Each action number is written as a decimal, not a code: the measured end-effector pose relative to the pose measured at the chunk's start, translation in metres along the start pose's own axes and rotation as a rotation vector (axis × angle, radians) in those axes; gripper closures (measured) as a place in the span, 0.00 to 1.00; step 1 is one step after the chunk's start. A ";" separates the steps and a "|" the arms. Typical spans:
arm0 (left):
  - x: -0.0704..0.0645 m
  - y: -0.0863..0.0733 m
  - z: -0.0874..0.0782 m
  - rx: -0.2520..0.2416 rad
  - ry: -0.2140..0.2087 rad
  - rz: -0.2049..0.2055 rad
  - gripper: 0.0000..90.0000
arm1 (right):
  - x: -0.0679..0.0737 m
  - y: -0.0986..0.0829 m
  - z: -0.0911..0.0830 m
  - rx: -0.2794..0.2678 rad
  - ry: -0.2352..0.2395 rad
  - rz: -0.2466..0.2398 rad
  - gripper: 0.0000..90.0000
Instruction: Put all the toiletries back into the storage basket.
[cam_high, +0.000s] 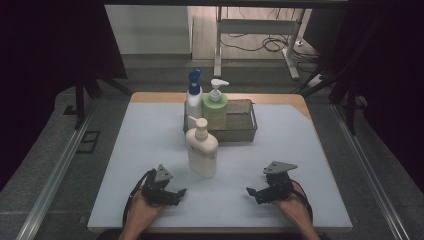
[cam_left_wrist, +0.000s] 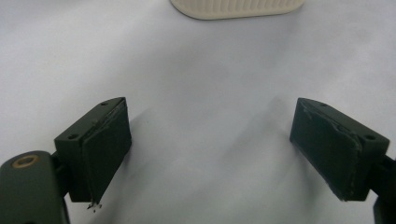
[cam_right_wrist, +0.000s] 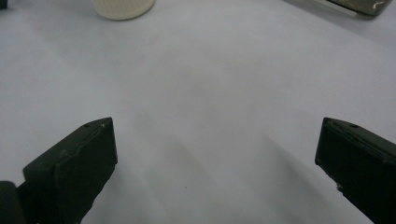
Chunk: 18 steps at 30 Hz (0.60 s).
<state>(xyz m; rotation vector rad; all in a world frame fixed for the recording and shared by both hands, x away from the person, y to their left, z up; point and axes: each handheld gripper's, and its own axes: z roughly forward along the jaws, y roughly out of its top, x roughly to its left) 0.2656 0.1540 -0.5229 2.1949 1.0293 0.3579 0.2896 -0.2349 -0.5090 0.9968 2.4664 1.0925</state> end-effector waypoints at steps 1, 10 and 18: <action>0.000 0.000 0.000 0.000 0.000 0.000 0.14 | 0.000 0.001 0.000 -0.003 0.005 0.000 0.00; 0.000 0.000 0.000 -0.002 0.002 0.003 0.14 | 0.004 0.015 -0.008 -0.055 0.053 0.005 0.00; 0.000 0.000 0.000 -0.002 0.002 0.003 0.14 | 0.010 0.033 -0.009 -0.059 0.070 -0.010 0.00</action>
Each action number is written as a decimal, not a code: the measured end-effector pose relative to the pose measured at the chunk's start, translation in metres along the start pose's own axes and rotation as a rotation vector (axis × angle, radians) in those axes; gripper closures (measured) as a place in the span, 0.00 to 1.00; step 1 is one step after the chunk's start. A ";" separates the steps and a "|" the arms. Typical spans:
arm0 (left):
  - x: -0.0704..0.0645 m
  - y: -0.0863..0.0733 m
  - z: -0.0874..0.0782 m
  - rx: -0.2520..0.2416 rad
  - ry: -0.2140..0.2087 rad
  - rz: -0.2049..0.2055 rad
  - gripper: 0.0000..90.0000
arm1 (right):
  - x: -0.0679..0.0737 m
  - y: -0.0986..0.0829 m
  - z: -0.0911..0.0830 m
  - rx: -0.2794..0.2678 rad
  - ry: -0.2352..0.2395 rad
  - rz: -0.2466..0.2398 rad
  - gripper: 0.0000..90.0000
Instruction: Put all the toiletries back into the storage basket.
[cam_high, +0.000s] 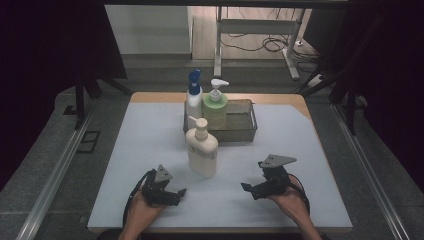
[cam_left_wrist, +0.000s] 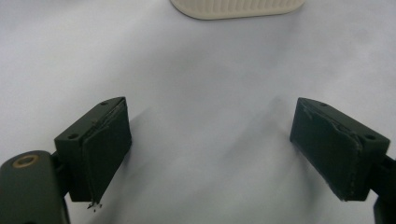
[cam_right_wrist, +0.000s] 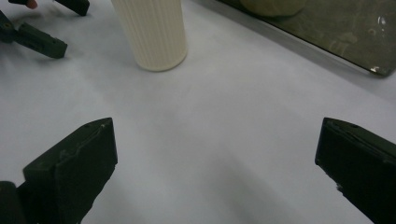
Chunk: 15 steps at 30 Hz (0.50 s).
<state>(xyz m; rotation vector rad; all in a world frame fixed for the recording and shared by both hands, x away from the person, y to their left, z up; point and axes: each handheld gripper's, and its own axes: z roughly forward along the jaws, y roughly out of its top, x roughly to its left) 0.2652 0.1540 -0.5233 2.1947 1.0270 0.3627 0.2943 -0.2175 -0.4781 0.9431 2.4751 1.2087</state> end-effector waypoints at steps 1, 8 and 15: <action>0.000 0.000 0.000 0.000 0.000 0.000 0.14 | 0.001 0.002 0.000 -0.001 0.004 0.001 0.00; 0.000 0.000 0.000 -0.003 0.001 -0.003 0.14 | 0.006 0.019 0.005 -0.010 0.032 -0.006 0.00; 0.000 0.000 0.000 -0.002 0.001 -0.001 0.14 | 0.009 0.036 0.011 -0.043 0.068 0.022 0.00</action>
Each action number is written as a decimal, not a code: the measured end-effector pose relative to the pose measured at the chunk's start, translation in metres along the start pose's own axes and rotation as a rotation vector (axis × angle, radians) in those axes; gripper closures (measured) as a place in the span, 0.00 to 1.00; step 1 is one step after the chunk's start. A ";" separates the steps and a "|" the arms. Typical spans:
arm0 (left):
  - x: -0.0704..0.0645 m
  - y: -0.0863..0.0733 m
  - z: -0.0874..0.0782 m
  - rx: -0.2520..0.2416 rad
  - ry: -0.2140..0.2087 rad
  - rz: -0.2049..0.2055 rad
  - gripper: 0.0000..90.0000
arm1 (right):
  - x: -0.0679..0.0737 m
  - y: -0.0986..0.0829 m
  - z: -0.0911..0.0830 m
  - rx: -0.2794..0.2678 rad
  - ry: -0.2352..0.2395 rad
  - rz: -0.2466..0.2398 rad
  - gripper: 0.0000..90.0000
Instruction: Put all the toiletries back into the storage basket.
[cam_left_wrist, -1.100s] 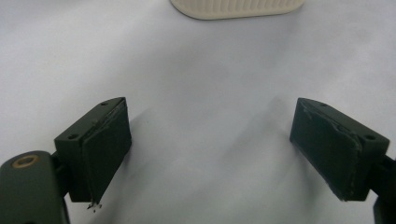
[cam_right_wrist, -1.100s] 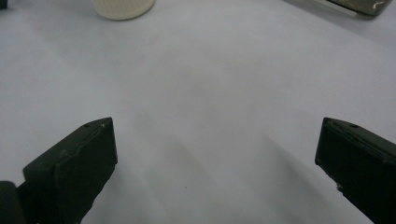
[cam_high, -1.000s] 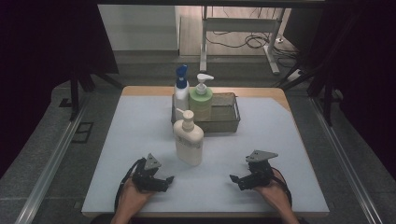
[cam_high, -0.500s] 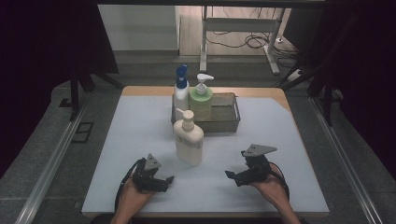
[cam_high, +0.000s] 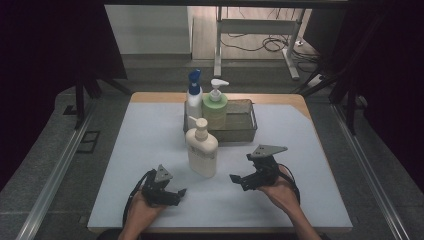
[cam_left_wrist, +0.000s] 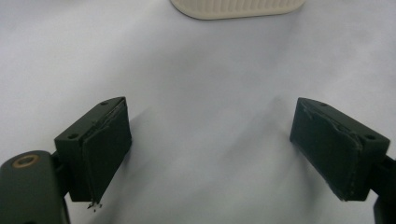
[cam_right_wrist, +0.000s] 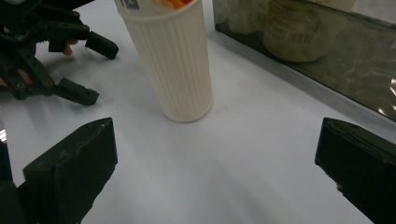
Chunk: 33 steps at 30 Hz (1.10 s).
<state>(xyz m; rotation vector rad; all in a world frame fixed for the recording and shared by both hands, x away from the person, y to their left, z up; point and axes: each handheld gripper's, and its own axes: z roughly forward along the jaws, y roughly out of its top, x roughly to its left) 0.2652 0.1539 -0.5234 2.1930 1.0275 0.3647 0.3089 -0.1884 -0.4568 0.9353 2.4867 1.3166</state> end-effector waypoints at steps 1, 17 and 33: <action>0.000 0.000 0.000 0.000 -0.001 0.001 0.14 | 0.000 0.002 0.001 0.000 -0.001 -0.003 0.00; 0.000 0.000 0.000 -0.002 0.000 0.000 0.14 | 0.016 0.036 0.023 0.009 0.025 -0.031 0.00; 0.000 0.000 0.000 -0.003 0.000 0.000 0.14 | 0.031 0.061 0.044 -0.003 0.010 -0.077 0.11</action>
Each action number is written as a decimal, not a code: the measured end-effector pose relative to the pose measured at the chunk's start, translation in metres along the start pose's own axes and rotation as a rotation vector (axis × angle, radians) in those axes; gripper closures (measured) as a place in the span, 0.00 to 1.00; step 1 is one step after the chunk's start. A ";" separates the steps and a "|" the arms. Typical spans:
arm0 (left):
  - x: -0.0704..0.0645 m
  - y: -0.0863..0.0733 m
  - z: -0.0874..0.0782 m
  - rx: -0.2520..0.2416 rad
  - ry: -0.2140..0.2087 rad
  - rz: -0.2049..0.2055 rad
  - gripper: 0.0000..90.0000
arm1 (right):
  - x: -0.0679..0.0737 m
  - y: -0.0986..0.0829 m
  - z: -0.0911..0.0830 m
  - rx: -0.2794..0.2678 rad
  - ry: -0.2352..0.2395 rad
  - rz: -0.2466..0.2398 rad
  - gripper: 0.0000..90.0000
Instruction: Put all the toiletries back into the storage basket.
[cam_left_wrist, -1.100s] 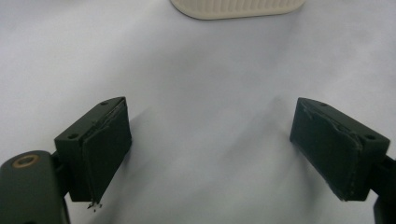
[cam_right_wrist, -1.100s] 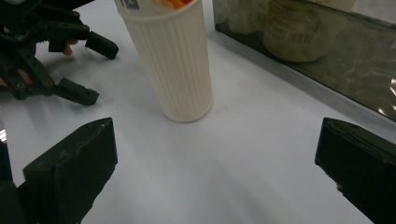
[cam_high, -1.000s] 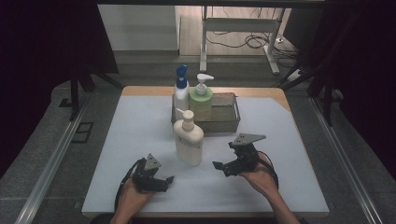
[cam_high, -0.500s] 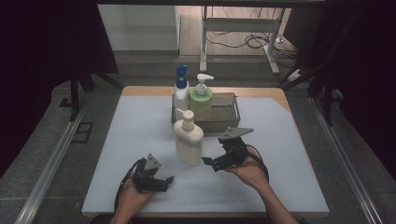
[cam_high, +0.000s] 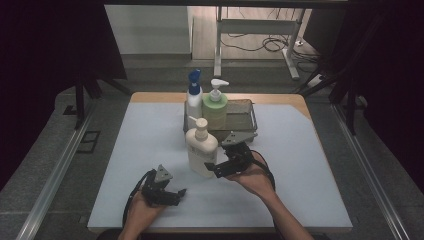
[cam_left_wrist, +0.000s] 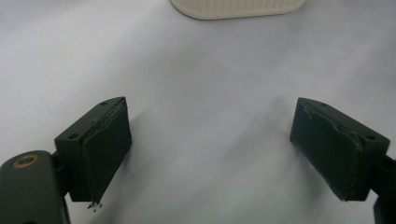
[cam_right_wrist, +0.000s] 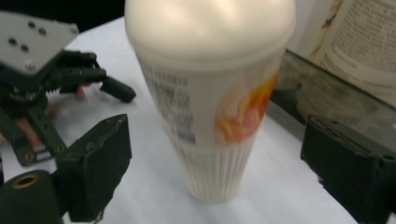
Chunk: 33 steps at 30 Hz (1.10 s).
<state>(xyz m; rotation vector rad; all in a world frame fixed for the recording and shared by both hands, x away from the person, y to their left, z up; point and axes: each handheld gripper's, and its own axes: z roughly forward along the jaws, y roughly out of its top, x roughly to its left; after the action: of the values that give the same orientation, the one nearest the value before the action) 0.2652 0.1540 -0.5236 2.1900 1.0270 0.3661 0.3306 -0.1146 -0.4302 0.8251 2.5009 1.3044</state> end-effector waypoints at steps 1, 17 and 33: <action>0.000 0.000 0.000 0.000 0.000 0.000 0.14 | 0.000 0.002 0.001 -0.003 0.000 0.000 0.11; 0.000 0.000 0.000 0.001 0.000 0.000 0.14 | 0.007 0.022 0.019 0.008 -0.048 -0.021 0.21; 0.000 0.000 0.000 0.002 0.000 0.001 0.14 | 0.011 0.030 0.024 0.025 -0.058 -0.045 0.39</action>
<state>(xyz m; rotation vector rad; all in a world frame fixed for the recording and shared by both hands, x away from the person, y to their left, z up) 0.2652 0.1541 -0.5235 2.1918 1.0269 0.3656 0.3426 -0.0785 -0.4193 0.7962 2.4804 1.2194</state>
